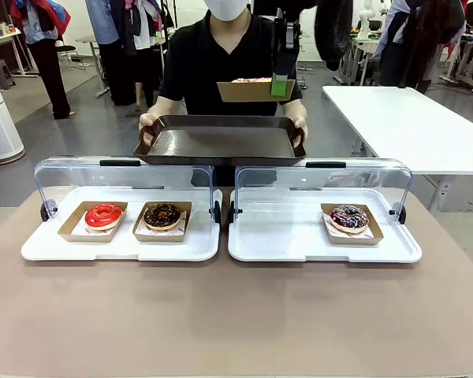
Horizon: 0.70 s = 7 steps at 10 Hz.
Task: Provide the desired donut to the person.
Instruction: Place the picked Paper togo box onto the Handle tray extended by the person.
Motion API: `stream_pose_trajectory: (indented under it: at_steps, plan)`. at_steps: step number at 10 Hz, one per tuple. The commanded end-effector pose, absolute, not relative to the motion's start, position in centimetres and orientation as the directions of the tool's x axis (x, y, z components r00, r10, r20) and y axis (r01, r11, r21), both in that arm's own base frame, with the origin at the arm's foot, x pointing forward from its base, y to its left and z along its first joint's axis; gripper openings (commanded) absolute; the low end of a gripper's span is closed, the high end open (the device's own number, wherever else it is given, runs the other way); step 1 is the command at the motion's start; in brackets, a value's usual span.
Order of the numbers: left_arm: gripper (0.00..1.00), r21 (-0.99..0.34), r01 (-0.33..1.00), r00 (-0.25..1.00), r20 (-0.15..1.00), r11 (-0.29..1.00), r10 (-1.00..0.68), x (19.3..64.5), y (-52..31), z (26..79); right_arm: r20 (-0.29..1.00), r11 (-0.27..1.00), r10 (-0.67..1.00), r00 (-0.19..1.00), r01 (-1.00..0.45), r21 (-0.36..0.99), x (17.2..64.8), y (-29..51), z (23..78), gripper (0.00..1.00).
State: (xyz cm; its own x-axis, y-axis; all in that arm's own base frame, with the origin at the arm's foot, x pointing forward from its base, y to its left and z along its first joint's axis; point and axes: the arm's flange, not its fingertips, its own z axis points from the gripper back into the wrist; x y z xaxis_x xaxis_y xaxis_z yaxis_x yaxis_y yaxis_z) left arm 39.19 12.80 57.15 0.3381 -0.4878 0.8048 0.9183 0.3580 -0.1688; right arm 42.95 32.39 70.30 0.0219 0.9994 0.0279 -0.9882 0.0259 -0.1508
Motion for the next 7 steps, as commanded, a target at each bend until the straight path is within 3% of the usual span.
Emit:
stream_pose_trajectory:
  at_steps: [1, 3, 7]
  plan:
    - [1.00, -0.167, 0.920, 0.334, 0.809, 0.355, -0.483, 39.1, 12.9, 57.2, 0.004, -0.036, 0.999, -0.037, -0.987, -0.155, 46.5, 33.4, 70.0, 0.02]
    - [1.00, -0.167, 0.920, 0.334, 0.809, 0.355, -0.483, 39.1, 12.9, 57.2, -0.016, 0.013, 1.000, 0.016, -0.989, -0.145, 49.7, 32.3, 68.6, 0.02]
    - [1.00, -0.167, 0.920, 0.334, 0.809, 0.355, -0.483, 39.1, 12.9, 57.2, -0.015, 0.002, 1.000, 0.004, -0.993, -0.115, 55.4, 28.2, 64.2, 0.02]
